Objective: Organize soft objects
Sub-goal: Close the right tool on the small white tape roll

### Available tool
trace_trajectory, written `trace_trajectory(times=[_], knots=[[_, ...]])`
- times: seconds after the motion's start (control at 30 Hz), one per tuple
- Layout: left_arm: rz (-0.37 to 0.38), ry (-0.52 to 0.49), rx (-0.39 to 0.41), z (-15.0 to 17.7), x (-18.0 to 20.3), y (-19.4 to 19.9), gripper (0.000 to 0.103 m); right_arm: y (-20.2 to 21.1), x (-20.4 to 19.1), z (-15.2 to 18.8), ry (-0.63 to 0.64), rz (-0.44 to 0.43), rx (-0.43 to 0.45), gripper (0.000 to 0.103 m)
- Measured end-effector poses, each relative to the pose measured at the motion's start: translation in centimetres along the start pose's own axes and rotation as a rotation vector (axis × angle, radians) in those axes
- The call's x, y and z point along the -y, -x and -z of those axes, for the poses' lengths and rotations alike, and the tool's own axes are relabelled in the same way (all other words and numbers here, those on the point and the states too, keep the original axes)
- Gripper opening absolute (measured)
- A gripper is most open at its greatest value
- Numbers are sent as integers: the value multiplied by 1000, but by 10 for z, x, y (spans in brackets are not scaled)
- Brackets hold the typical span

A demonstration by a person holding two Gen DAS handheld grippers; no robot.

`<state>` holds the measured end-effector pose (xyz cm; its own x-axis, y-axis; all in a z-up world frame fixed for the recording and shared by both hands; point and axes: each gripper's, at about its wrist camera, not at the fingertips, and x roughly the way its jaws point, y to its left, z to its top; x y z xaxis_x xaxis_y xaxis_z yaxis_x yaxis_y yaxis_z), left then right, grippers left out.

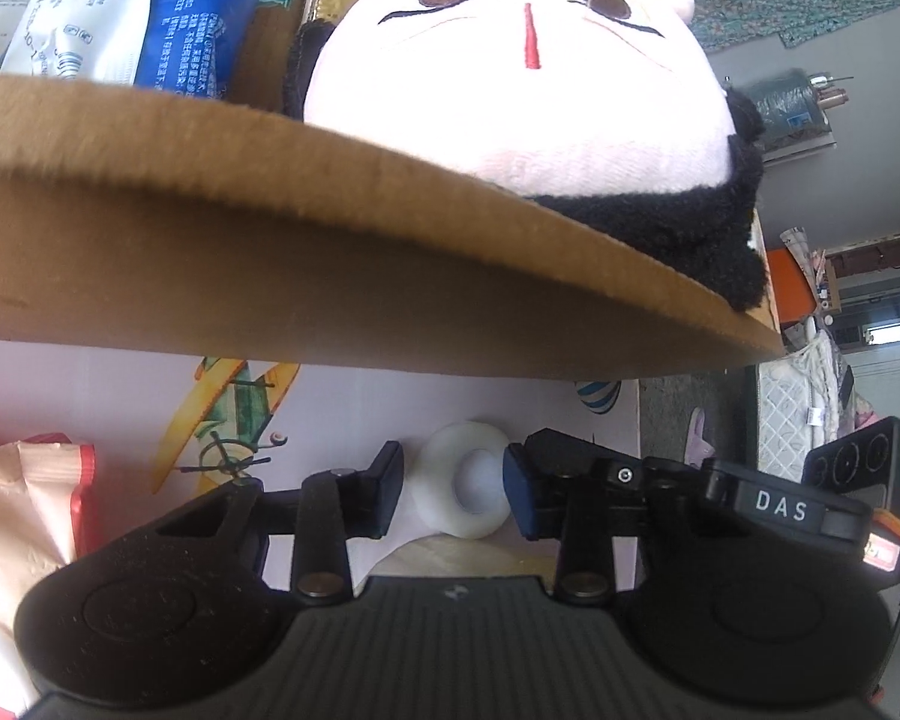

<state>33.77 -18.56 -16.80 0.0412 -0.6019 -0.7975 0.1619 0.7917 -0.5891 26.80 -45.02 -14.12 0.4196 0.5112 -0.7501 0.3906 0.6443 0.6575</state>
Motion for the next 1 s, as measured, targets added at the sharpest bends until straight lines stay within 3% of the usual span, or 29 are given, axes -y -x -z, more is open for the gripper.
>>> trace_trajectory(times=[0.2,0.4,0.53,0.73,1.0], knots=[[-21,-15,-21,-4,10,-5,29,-5,-23,-4,189,106,-60,22],[-32,-20,-35,-5,10,-11,17,-15,-46,-9,335,165,-104,18],[-38,-5,-47,-11,8,-15,15,-21,-55,-5,416,204,-124,18],[-47,-7,-40,-12,8,-15,14,-22,-61,-4,468,214,-128,18],[-16,-29,-4,3,10,-3,13,-14,-61,14,455,202,-31,12]])
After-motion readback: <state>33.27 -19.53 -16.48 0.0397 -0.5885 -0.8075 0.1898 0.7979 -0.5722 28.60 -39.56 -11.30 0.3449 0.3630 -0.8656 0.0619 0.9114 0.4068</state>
